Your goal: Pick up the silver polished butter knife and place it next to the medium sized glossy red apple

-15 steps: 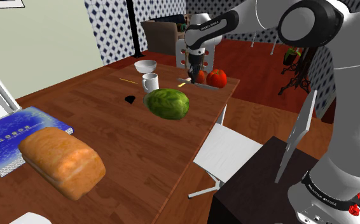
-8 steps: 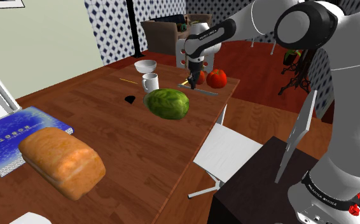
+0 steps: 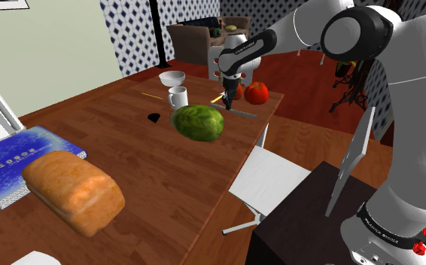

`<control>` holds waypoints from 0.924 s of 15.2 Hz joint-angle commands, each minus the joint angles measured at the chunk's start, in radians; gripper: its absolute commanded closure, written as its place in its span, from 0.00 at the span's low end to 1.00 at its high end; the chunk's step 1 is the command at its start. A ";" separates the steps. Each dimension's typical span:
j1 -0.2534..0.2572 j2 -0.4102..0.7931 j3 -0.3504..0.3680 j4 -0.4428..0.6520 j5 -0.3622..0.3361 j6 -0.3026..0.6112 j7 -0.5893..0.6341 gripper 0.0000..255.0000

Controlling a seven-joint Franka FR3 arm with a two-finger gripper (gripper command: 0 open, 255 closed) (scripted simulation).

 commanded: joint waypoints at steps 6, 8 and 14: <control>0.000 0.000 0.000 0.000 0.000 0.001 0.000 0.00; 0.000 0.000 0.000 0.000 0.000 0.001 0.000 0.00; -0.003 -0.059 0.003 0.036 0.005 -0.095 -0.003 0.00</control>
